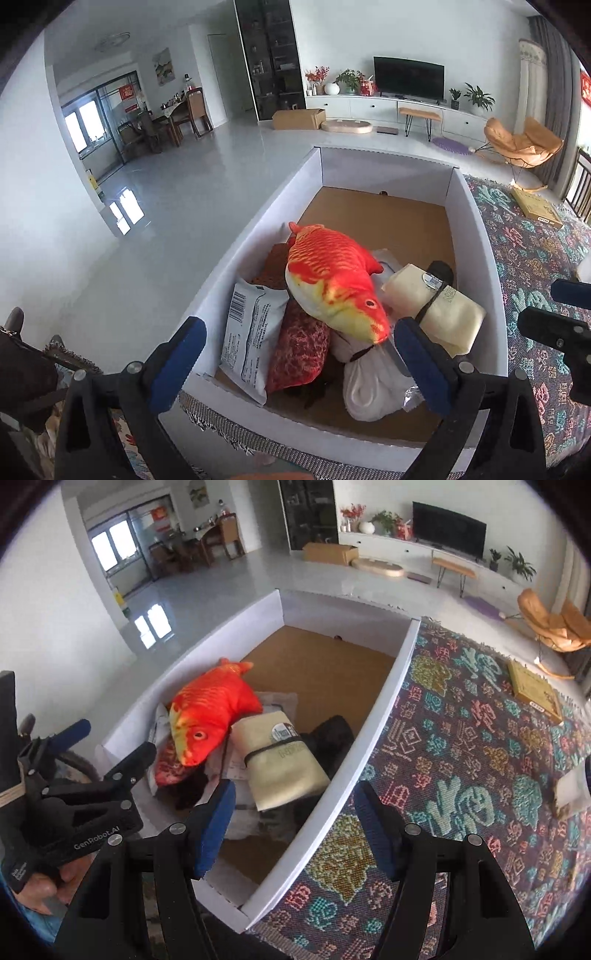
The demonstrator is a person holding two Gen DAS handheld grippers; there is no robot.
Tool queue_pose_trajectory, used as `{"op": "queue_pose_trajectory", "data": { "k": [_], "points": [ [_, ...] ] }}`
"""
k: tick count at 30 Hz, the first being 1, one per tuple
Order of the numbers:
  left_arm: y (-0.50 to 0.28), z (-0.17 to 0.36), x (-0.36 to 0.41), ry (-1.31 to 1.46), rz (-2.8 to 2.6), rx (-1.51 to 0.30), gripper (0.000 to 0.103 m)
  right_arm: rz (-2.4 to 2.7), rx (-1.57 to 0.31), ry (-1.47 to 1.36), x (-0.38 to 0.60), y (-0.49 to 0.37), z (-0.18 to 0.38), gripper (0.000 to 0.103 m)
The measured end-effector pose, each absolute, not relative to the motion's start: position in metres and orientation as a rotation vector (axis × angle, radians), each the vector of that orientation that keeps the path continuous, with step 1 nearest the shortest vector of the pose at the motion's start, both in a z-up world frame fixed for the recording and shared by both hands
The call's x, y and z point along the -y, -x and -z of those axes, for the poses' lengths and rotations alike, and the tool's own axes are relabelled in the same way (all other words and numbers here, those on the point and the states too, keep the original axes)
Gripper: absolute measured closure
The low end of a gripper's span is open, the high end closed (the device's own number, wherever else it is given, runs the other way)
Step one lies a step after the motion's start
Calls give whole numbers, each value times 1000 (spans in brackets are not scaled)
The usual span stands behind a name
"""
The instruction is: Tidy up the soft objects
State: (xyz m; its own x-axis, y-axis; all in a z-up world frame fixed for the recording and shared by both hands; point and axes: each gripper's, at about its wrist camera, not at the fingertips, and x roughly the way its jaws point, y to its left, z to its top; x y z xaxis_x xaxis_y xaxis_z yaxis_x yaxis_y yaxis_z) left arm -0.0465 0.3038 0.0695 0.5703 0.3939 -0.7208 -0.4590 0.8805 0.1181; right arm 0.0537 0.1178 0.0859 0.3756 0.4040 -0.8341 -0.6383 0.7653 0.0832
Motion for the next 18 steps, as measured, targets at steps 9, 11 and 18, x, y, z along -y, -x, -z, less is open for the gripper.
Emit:
{"op": "queue_pose_trajectory", "data": {
  "k": [9,11,18],
  "points": [
    [51,-70,-297,60,-491,-819,2,-662,-977,289,-113,-49,-82,33],
    [52,-72,-296,59,-489,-818,2,-658,-972,290,-111,-48,-82,33],
    [55,-75,-286,54,-480,-802,2,-657,-963,275,-101,-47,-82,33]
  ]
}}
